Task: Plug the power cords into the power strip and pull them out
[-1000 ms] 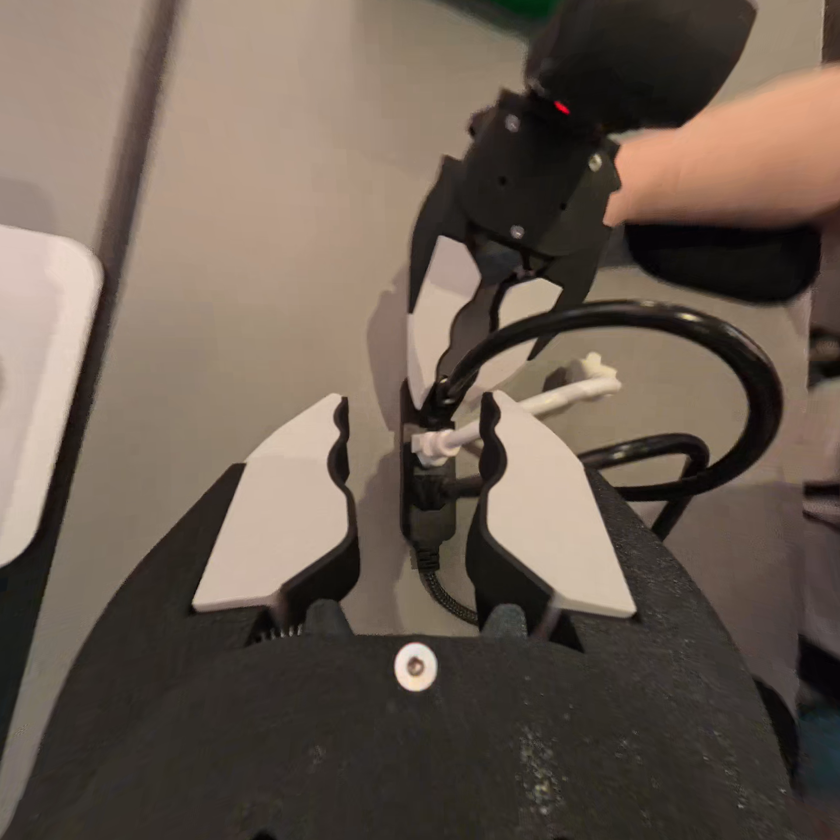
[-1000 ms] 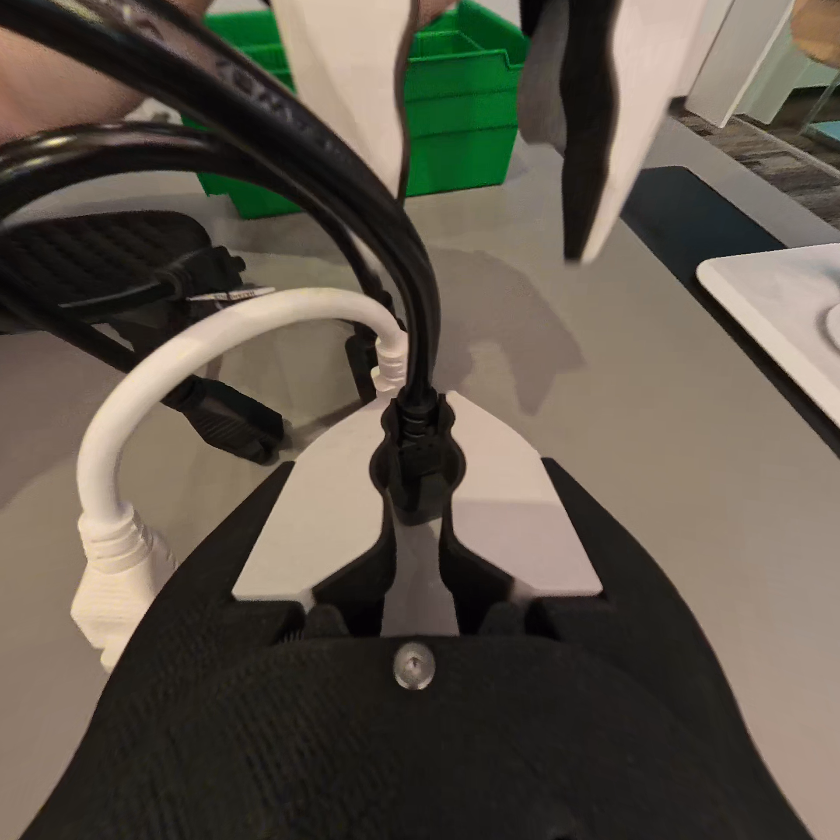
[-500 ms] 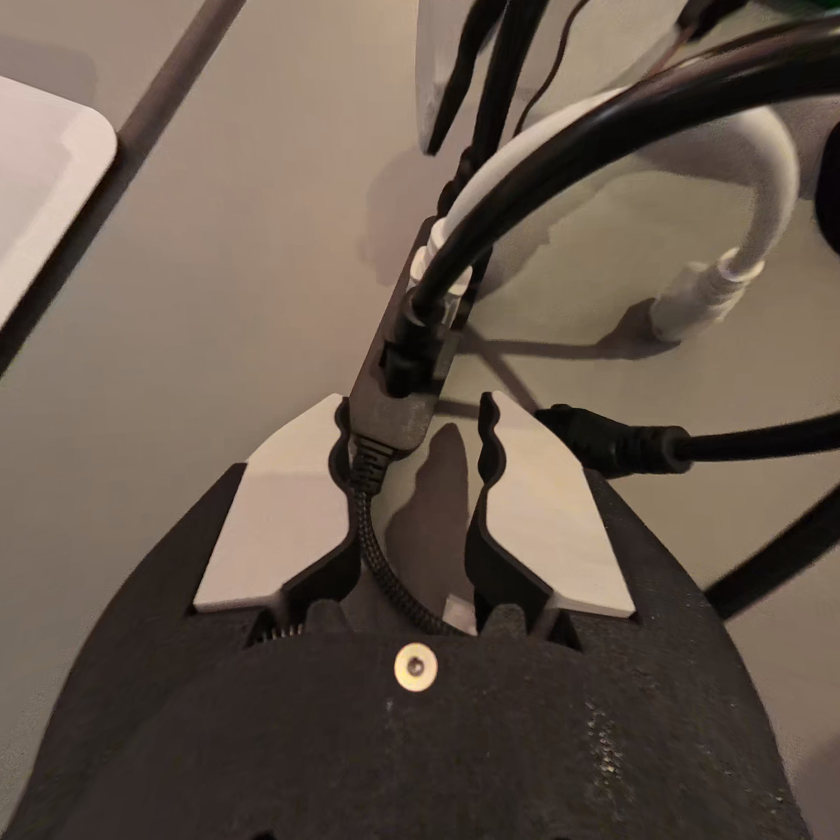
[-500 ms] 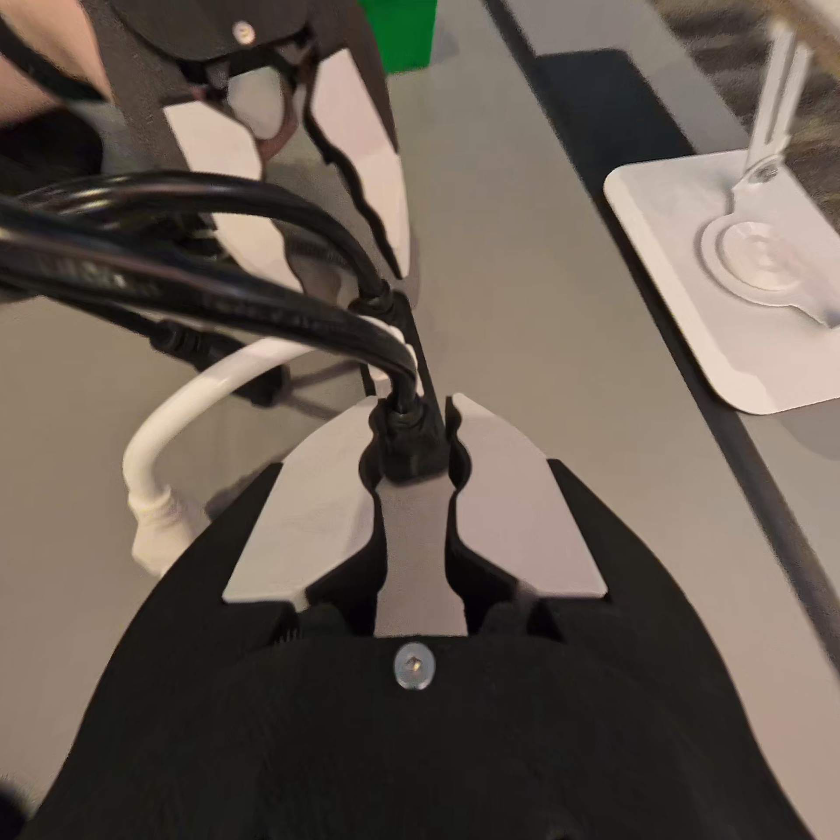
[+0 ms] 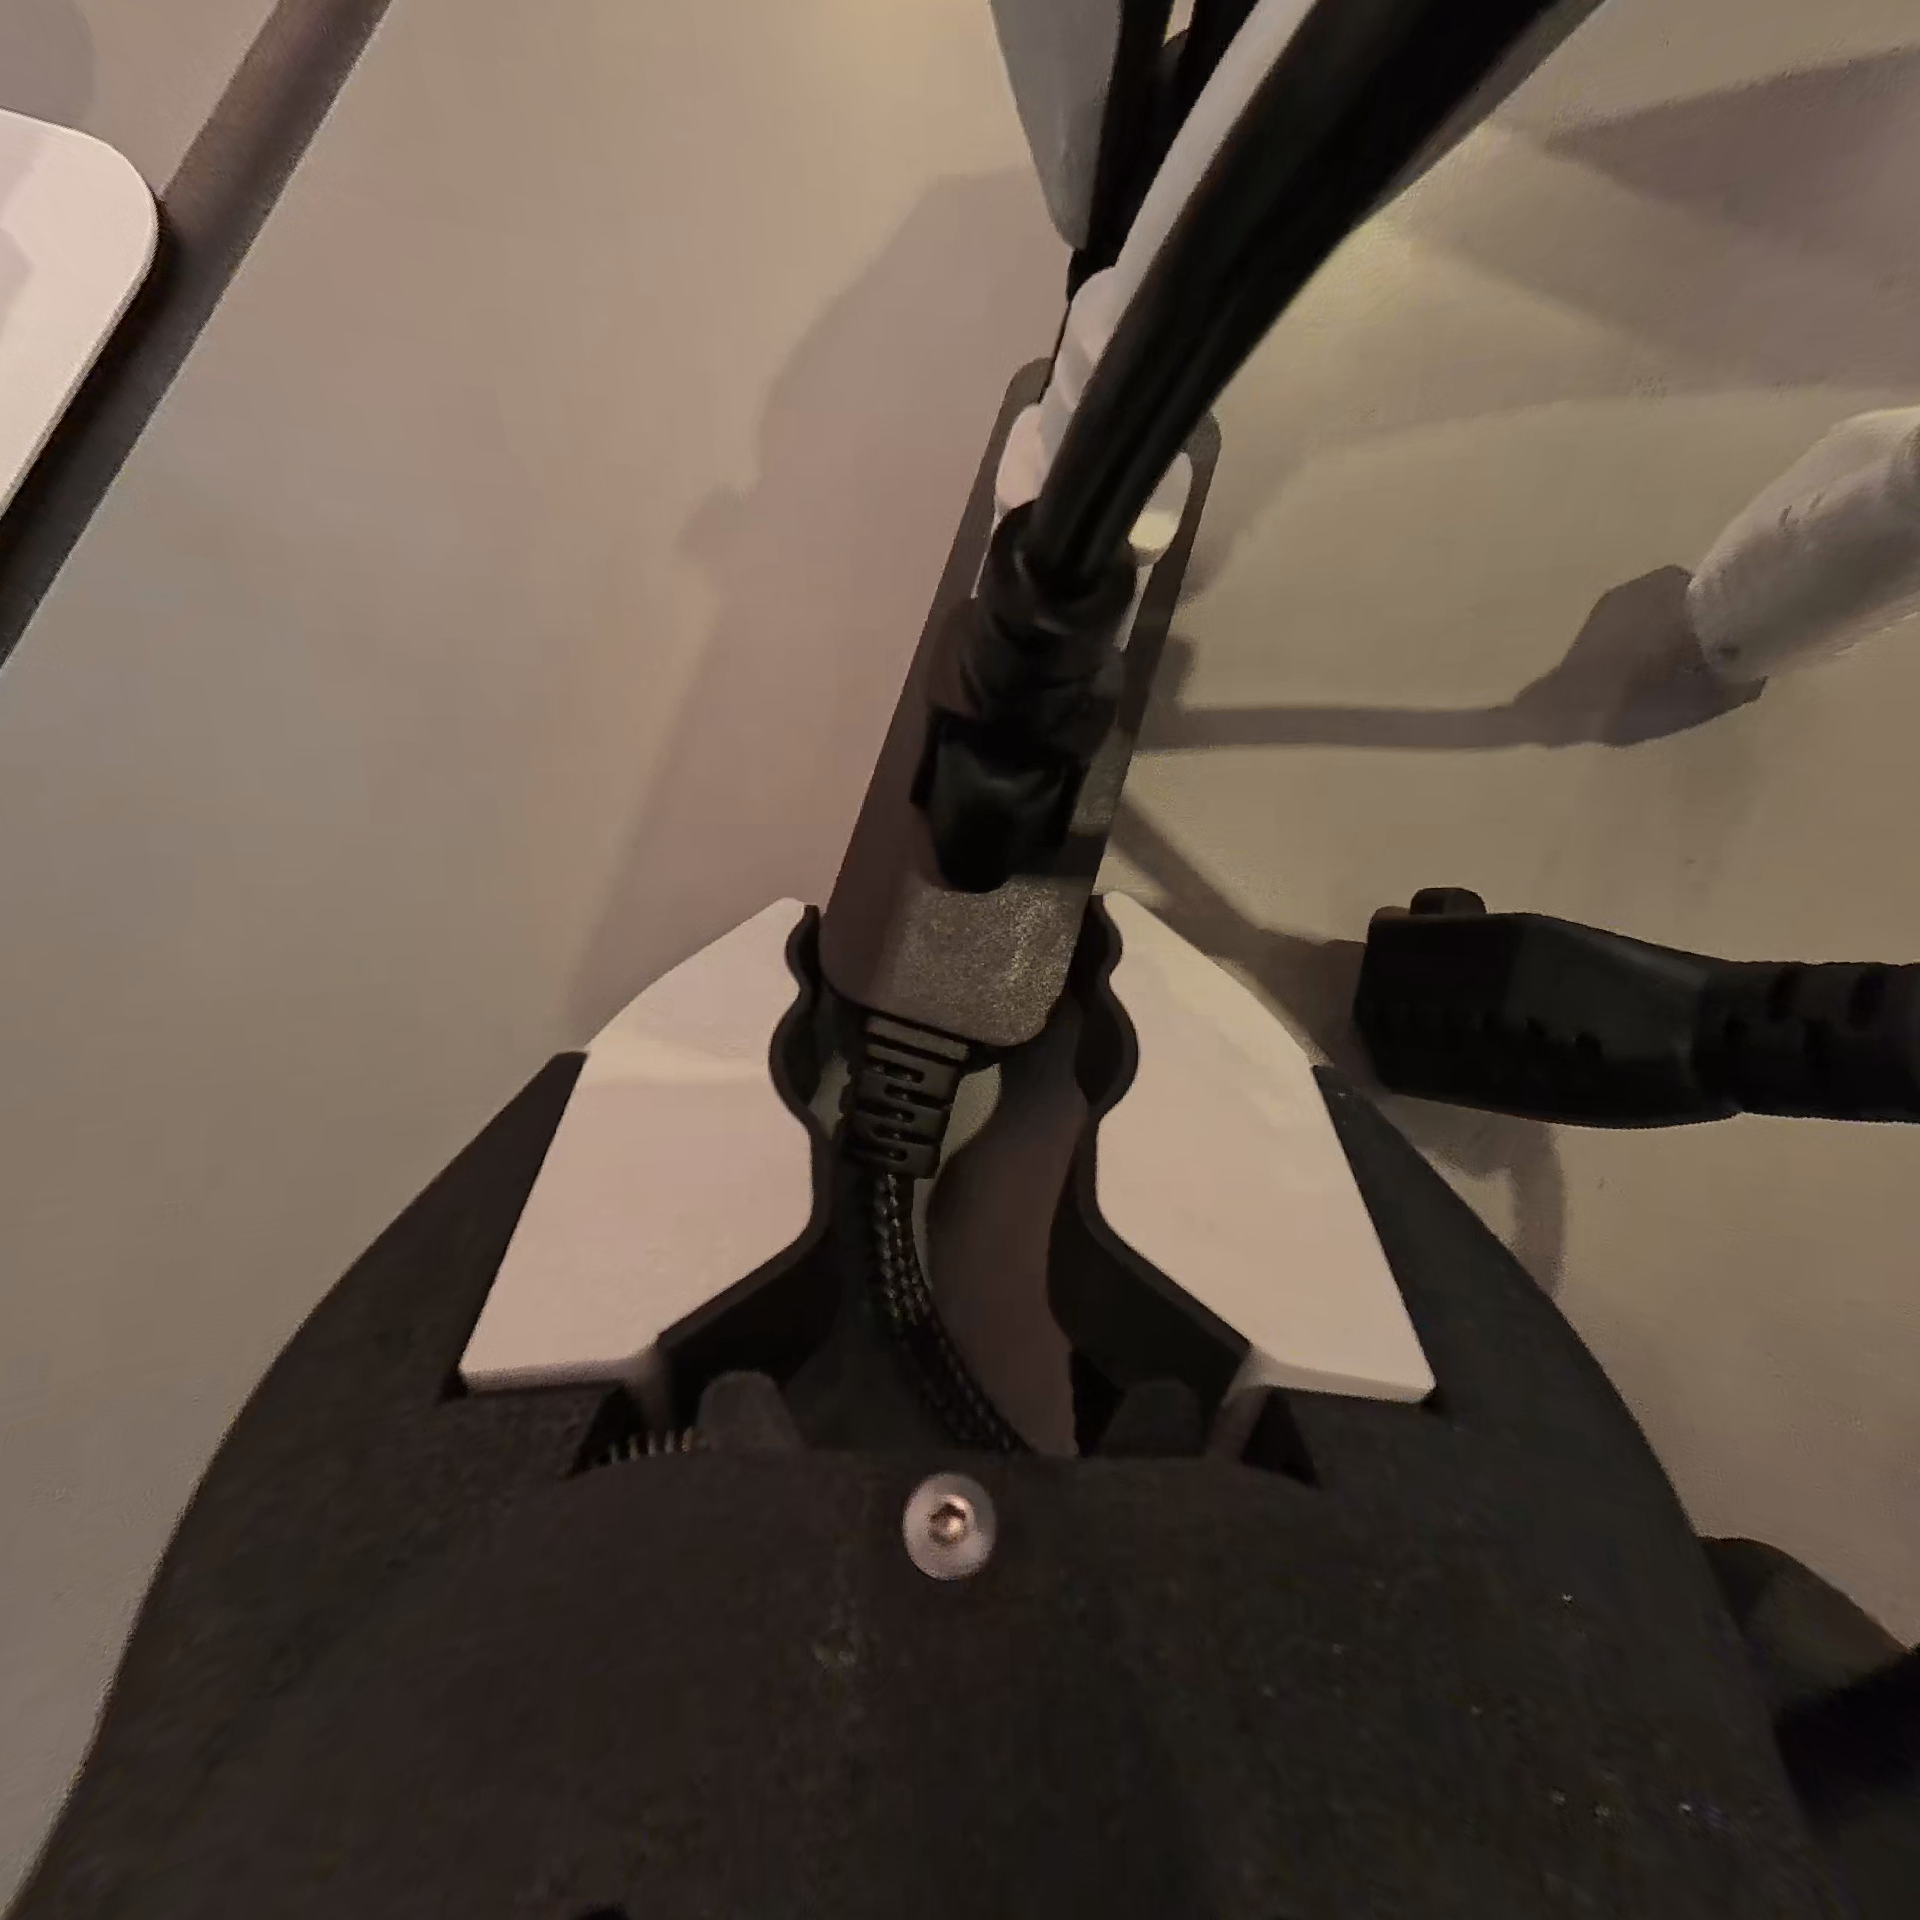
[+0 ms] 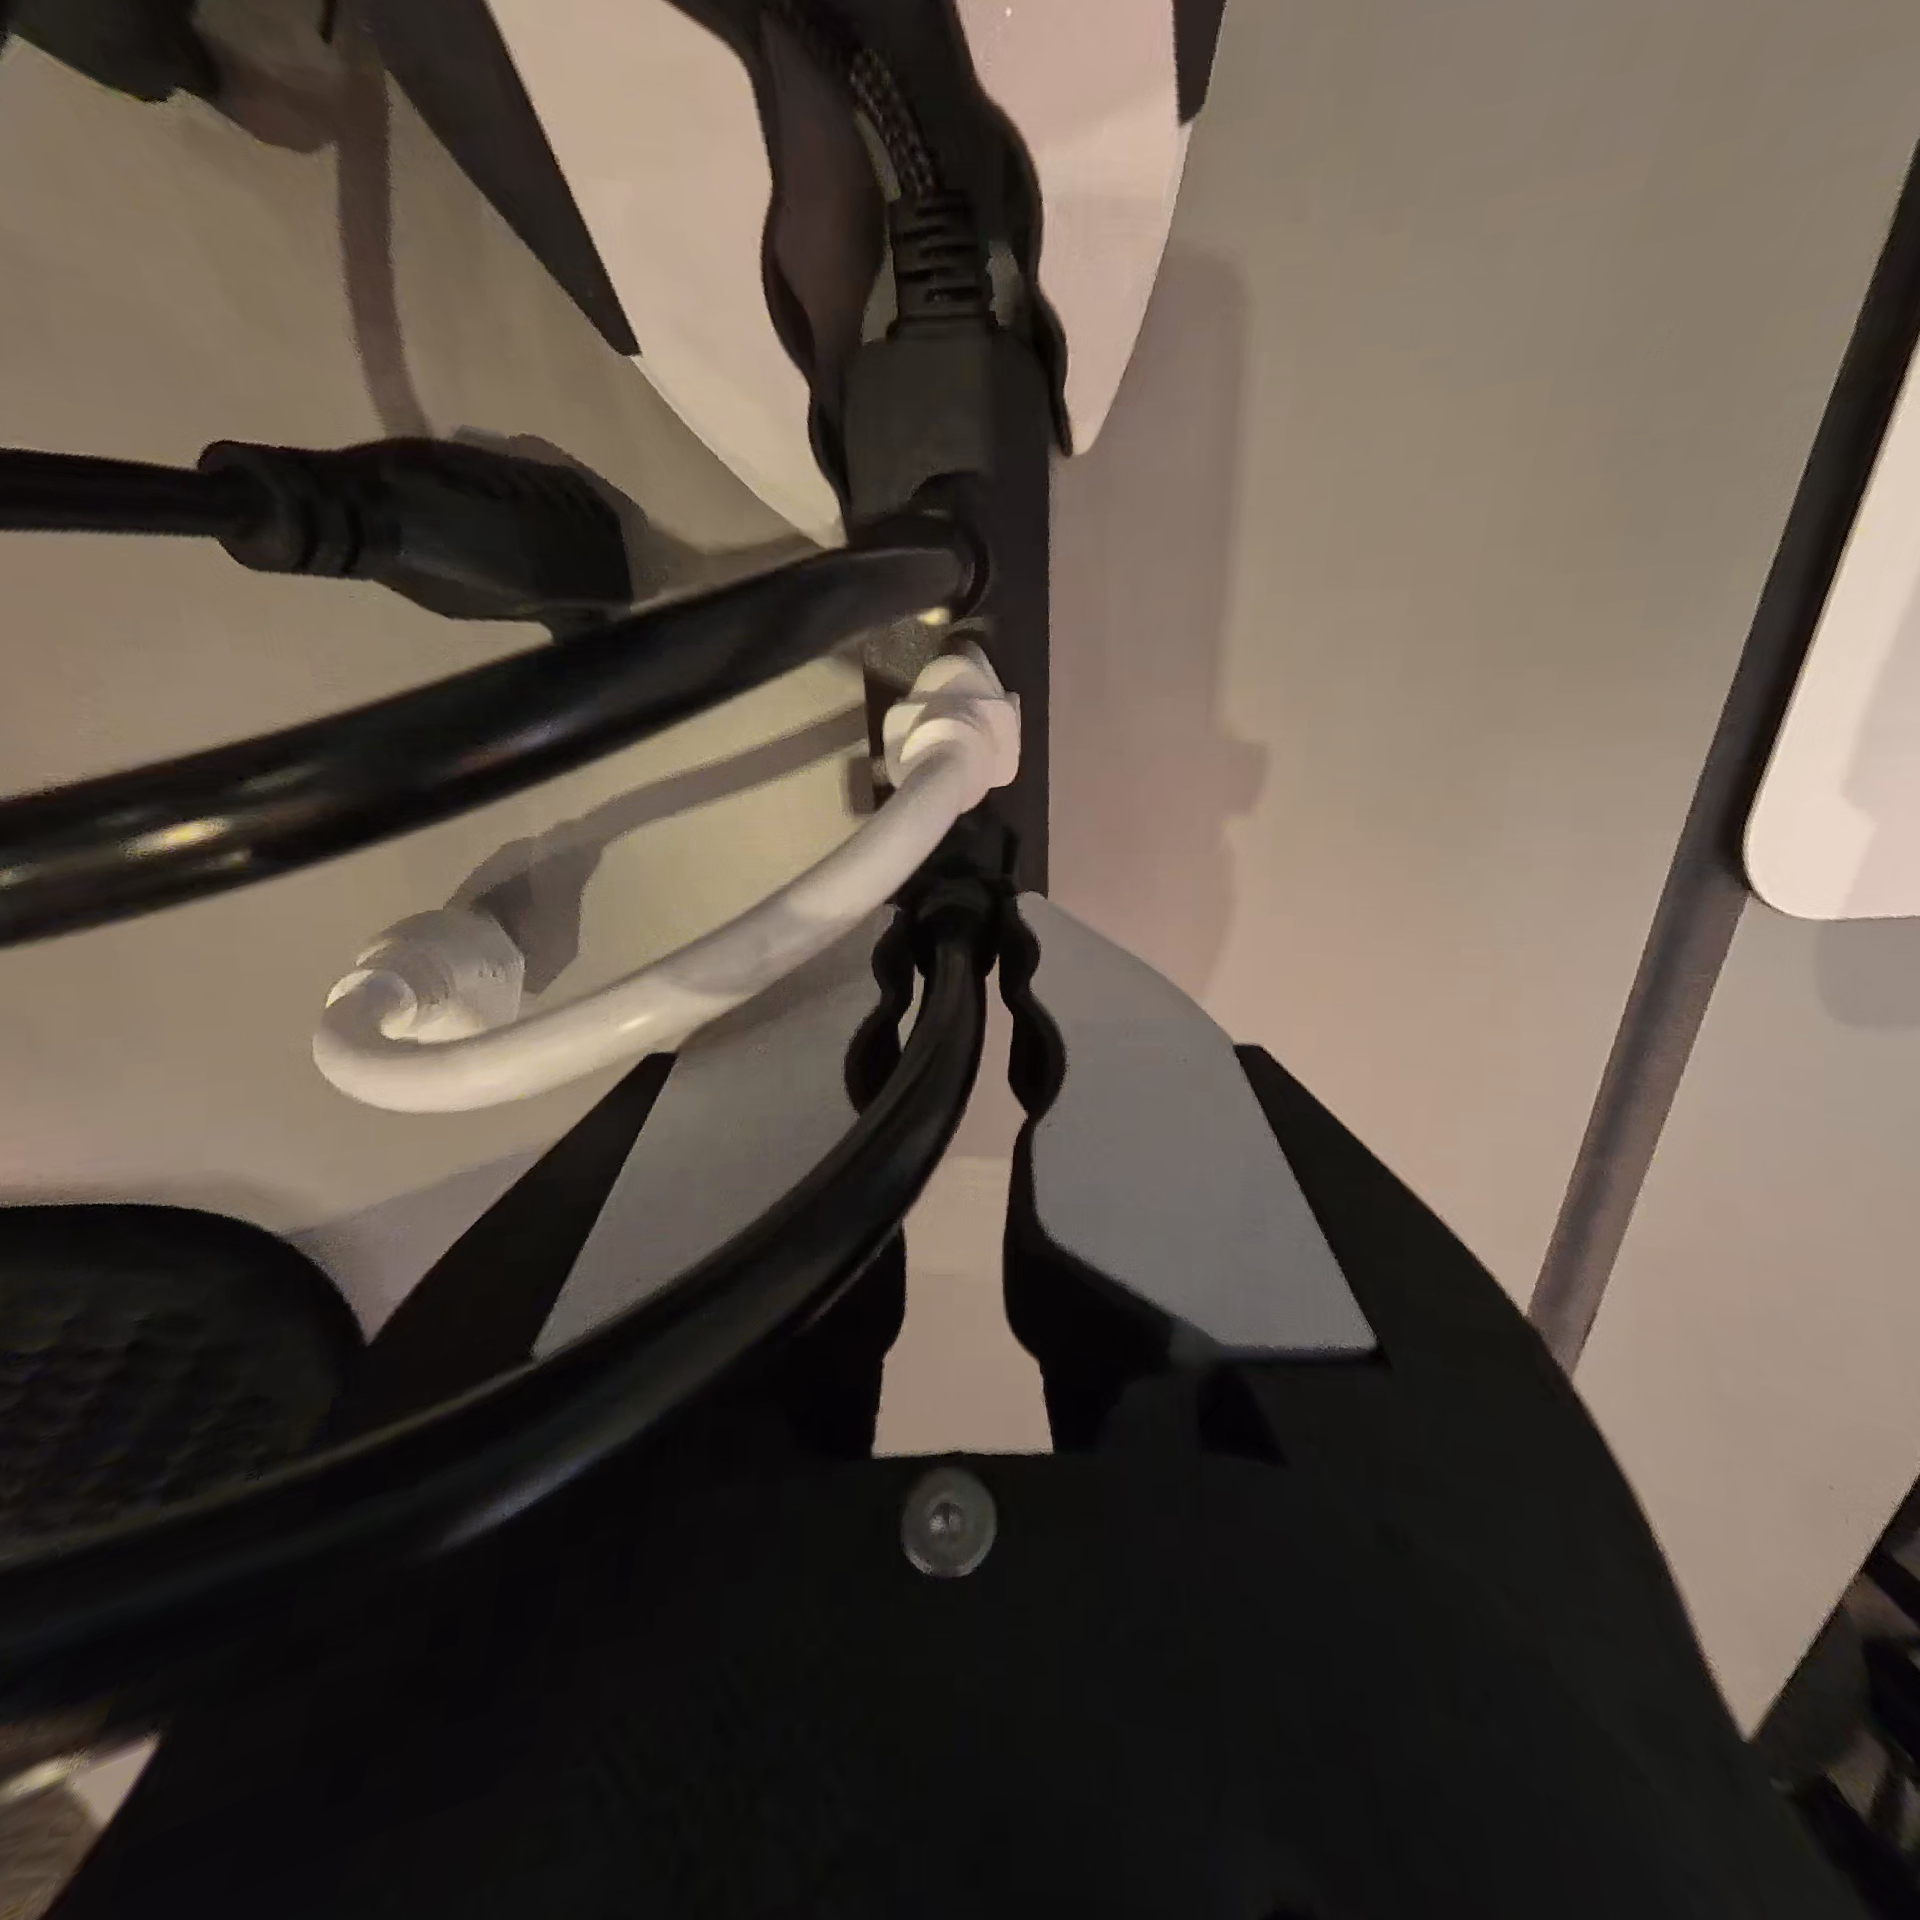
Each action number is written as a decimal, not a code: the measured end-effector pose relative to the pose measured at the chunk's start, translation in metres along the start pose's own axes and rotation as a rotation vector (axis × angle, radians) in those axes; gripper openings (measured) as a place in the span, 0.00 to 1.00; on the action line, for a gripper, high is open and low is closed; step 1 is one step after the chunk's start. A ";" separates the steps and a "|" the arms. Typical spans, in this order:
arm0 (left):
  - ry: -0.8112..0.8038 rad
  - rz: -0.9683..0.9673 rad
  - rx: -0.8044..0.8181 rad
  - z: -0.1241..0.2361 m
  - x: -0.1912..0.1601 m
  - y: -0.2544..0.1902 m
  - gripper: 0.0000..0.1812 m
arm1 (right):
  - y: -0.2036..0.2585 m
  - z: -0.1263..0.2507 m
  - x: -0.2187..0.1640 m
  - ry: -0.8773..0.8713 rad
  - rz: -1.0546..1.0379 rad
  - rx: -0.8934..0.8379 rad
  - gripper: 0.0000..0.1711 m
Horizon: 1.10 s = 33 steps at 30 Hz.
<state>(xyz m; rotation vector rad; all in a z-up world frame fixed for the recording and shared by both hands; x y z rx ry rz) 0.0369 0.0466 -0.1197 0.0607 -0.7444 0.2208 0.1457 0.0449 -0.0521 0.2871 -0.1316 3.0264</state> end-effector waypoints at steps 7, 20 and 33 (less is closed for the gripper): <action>-0.045 -0.018 -0.024 -0.001 -0.001 0.002 0.26 | 0.001 -0.001 0.004 0.098 -0.040 -0.001 0.10; -0.047 -0.019 -0.026 -0.001 -0.001 0.002 0.26 | 0.000 -0.003 0.009 0.119 -0.125 0.008 0.09; -0.046 -0.016 -0.023 -0.002 0.000 0.002 0.26 | 0.001 -0.004 0.009 0.125 -0.192 -0.017 0.08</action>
Point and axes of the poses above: each gripper's, where its closed fingertips meet, z back along the fingers, x out of its top, y = z × x across the jaws, the point moved 5 cm from there along z, back along the fingers, and after that the axes turned 2 degrees about -x, right-handed, at the moved point
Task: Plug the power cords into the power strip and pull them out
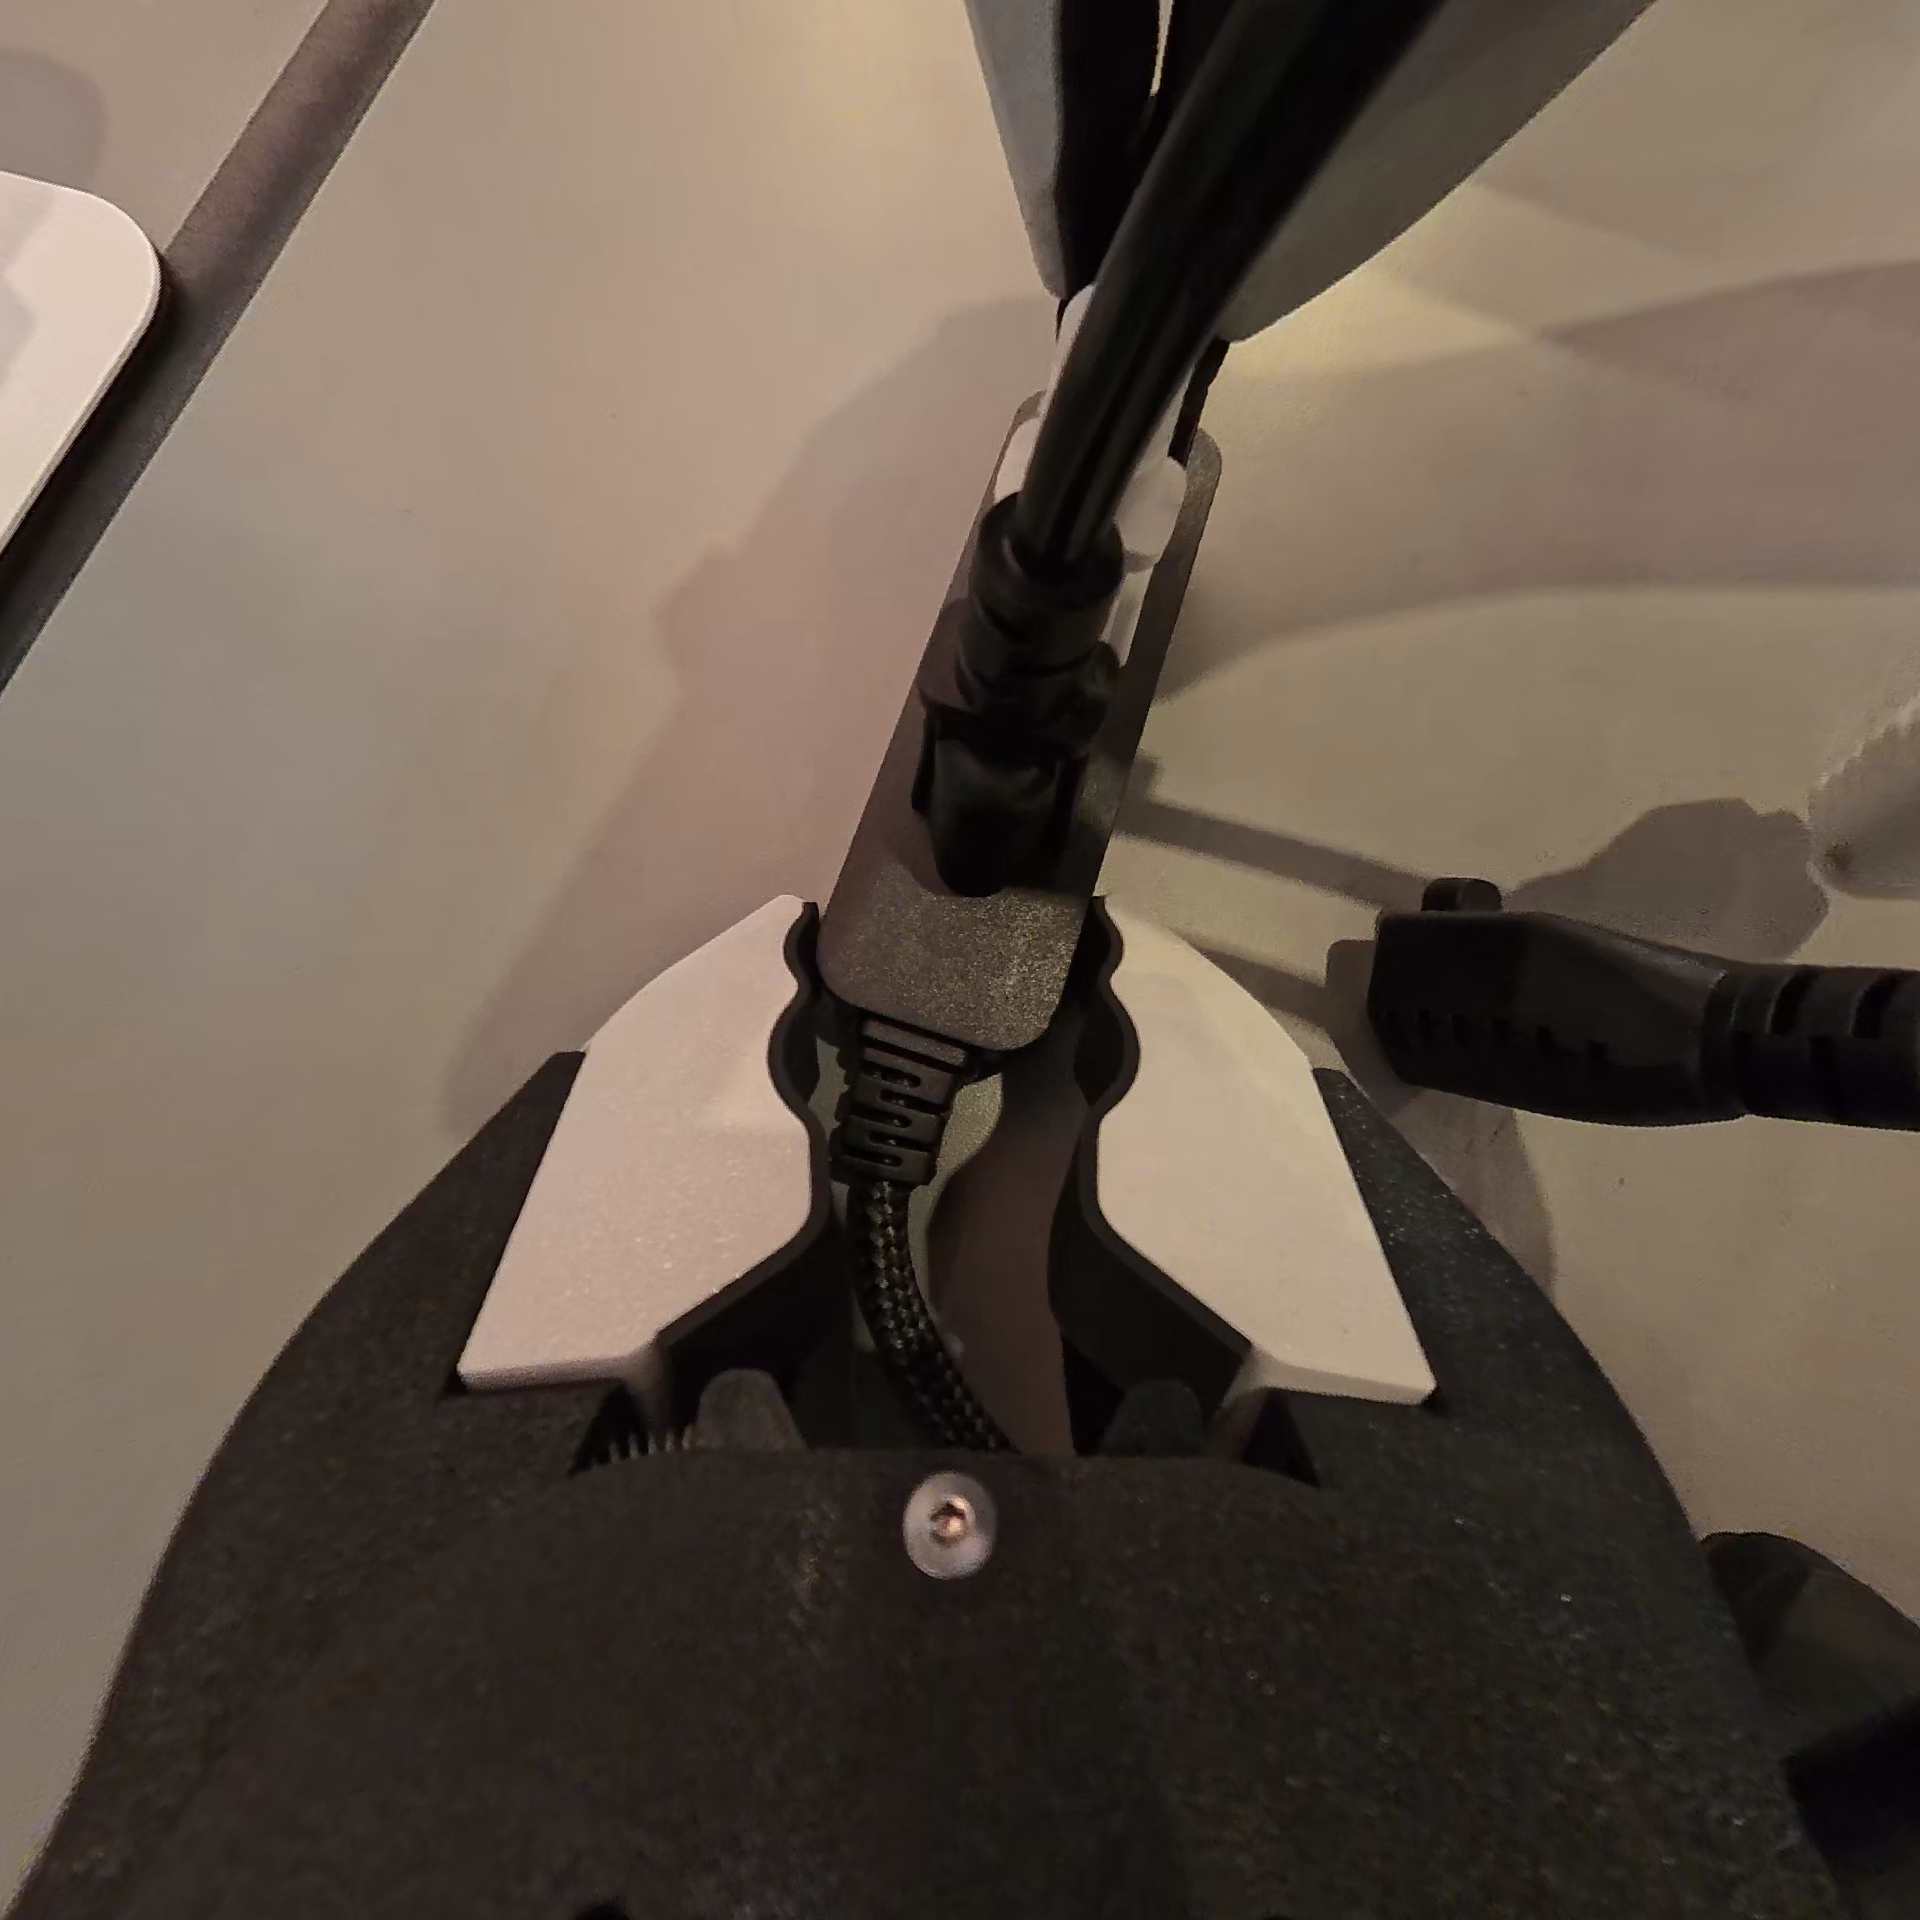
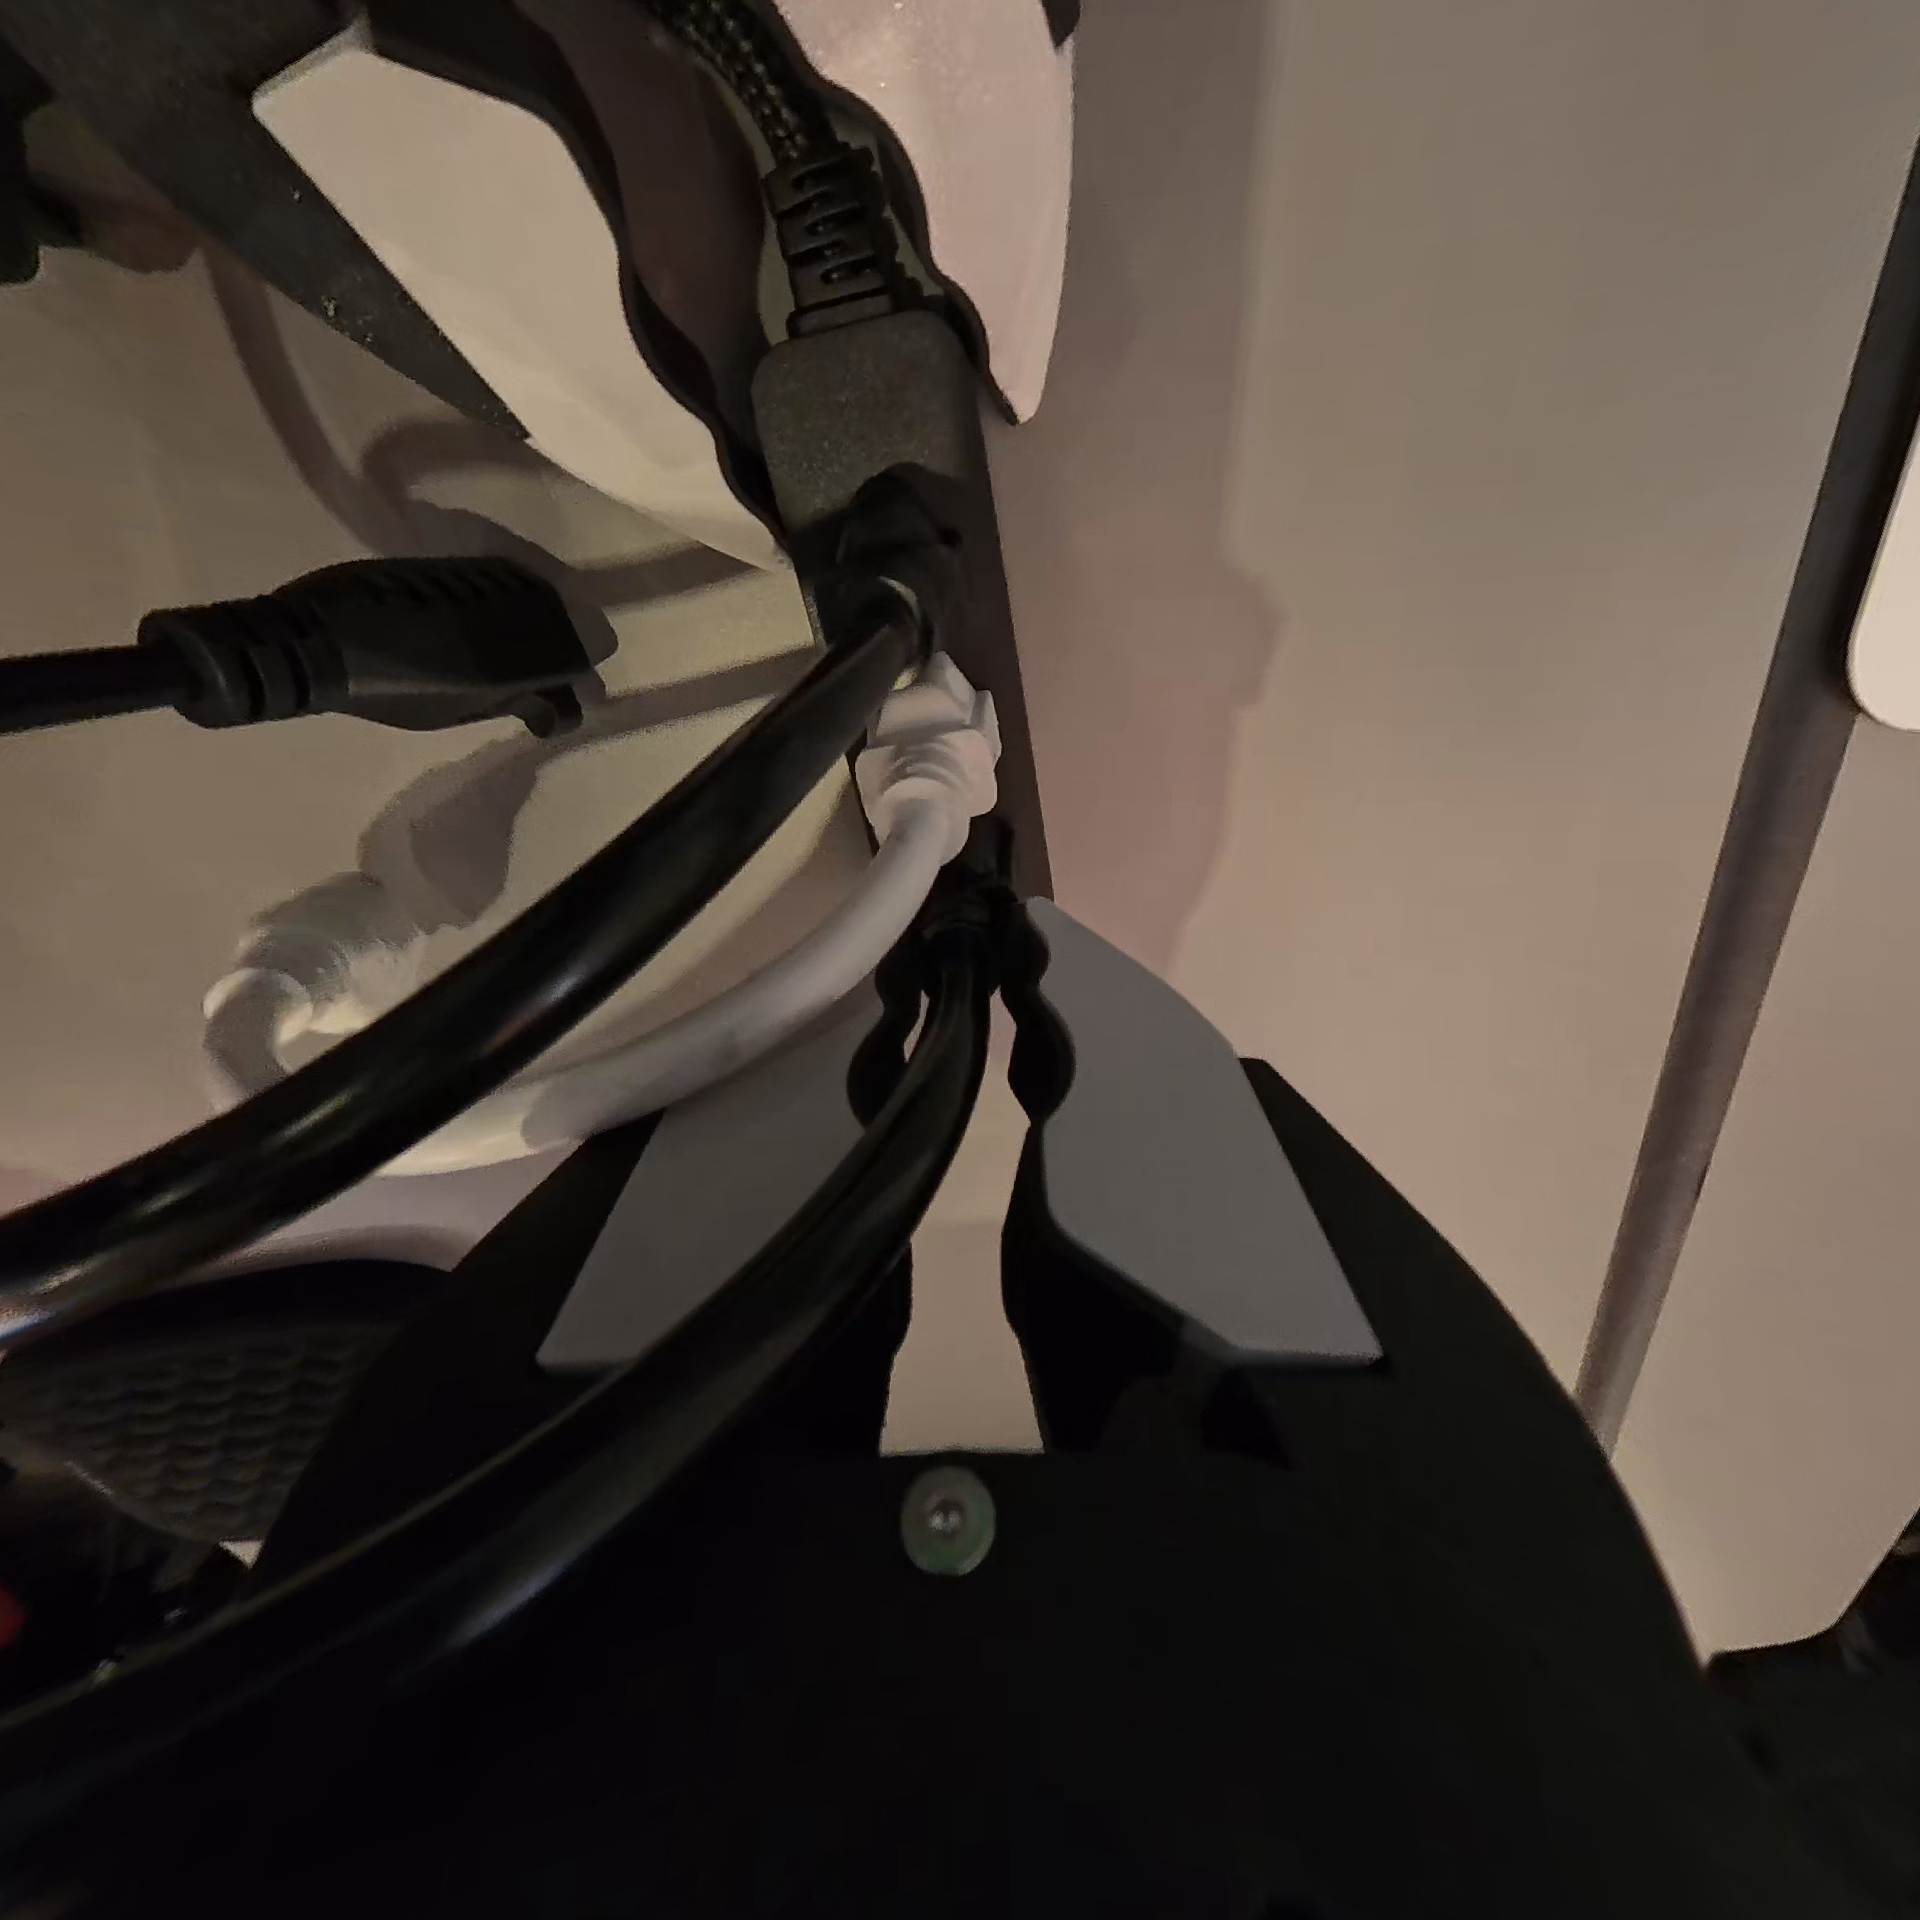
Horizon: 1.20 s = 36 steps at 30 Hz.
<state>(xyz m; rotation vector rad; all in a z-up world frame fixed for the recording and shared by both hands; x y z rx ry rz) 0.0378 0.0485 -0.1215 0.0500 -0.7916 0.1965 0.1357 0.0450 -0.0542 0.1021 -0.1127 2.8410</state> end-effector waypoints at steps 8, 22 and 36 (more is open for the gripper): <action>0.001 -0.001 0.000 0.000 0.000 0.000 0.26 | 0.001 0.000 -0.005 -0.106 -0.078 -0.014 0.08; -0.009 -0.005 -0.003 -0.002 0.002 0.000 0.26 | 0.000 0.001 -0.006 -0.087 -0.016 0.000 0.09; -0.002 -0.083 -0.080 -0.008 0.008 0.006 0.27 | -0.001 0.001 0.000 -0.062 0.171 0.007 0.09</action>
Point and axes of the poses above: each gripper's, where its closed fingertips meet, z back along the fingers, x out of its top, y = z × x across the jaws, the point moved 5 cm from there along z, back along the fingers, and after that the axes turned 2 degrees about -x, right-handed, at the moved point
